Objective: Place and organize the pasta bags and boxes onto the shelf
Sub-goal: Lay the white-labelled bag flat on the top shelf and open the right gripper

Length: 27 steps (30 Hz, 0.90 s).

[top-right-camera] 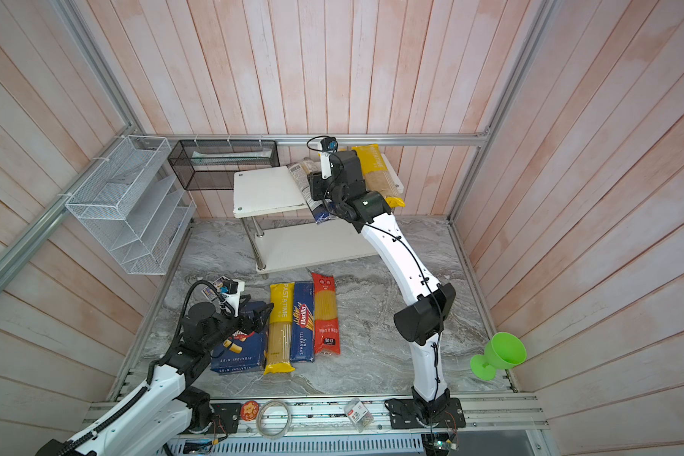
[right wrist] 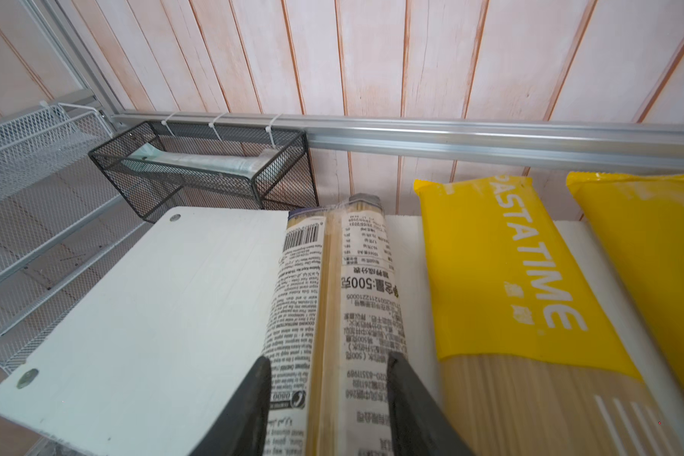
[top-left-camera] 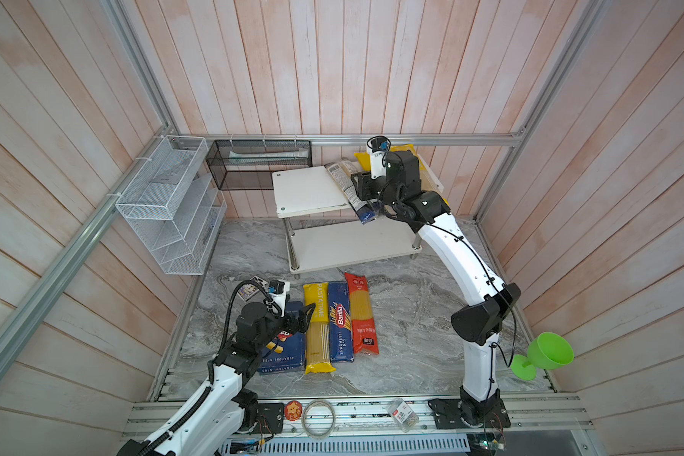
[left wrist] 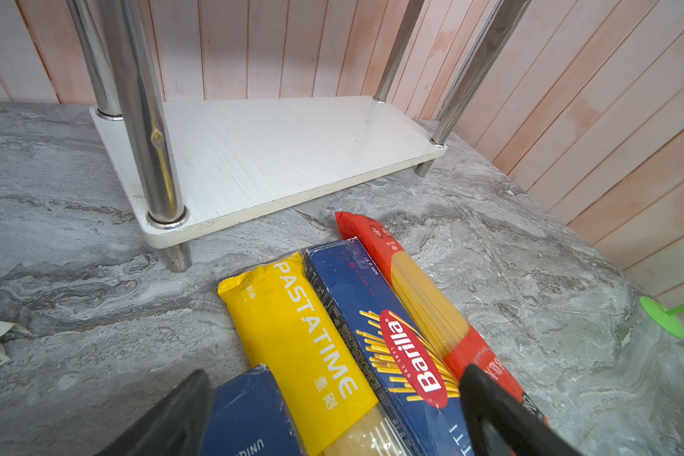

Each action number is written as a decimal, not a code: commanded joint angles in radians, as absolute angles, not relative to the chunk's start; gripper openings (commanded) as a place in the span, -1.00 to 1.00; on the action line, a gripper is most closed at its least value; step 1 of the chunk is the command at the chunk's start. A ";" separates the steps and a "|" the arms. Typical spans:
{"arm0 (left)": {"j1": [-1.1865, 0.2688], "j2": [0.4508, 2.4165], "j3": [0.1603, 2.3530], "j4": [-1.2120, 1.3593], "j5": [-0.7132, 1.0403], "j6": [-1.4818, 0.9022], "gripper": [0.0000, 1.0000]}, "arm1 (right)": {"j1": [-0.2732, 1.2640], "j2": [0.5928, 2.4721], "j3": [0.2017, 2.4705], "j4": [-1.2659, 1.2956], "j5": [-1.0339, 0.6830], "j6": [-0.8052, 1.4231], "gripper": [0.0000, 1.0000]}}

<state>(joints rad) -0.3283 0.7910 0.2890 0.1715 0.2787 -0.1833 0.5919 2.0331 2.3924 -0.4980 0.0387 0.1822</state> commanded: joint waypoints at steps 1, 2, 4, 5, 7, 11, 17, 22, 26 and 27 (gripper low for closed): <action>-0.331 0.788 0.308 0.174 0.271 -0.170 0.99 | 0.586 2.018 2.436 -0.477 0.025 0.167 -0.04; -0.331 0.789 0.308 0.174 0.271 -0.169 0.99 | 0.586 2.012 2.436 -0.479 0.021 0.166 -0.03; -0.330 0.789 0.308 0.172 0.271 -0.172 0.99 | 0.587 1.993 2.434 -0.491 0.002 0.166 -0.01; -0.331 0.788 0.308 0.175 0.271 -0.171 0.99 | 0.589 1.982 2.433 -0.498 -0.006 0.161 0.00; -0.331 0.788 0.308 0.172 0.271 -0.171 0.99 | 0.599 1.949 2.416 -0.526 -0.023 0.137 0.00; -0.331 0.786 0.308 0.174 0.270 -0.170 0.99 | 0.640 1.839 2.296 -0.566 -0.032 0.055 -0.02; -0.331 0.787 0.308 0.173 0.273 -0.169 0.99 | 0.723 1.569 1.895 -0.454 0.051 0.000 -0.12; -0.331 0.792 0.310 0.174 0.269 -0.171 0.99 | 0.726 1.386 1.590 -0.352 0.053 0.014 -0.18; -0.331 0.793 0.311 0.175 0.268 -0.170 0.99 | 0.725 1.336 1.467 -0.293 0.039 0.011 -0.19; -0.331 0.793 0.311 0.174 0.268 -0.171 0.99 | 0.726 1.326 1.442 -0.272 0.033 0.005 -0.19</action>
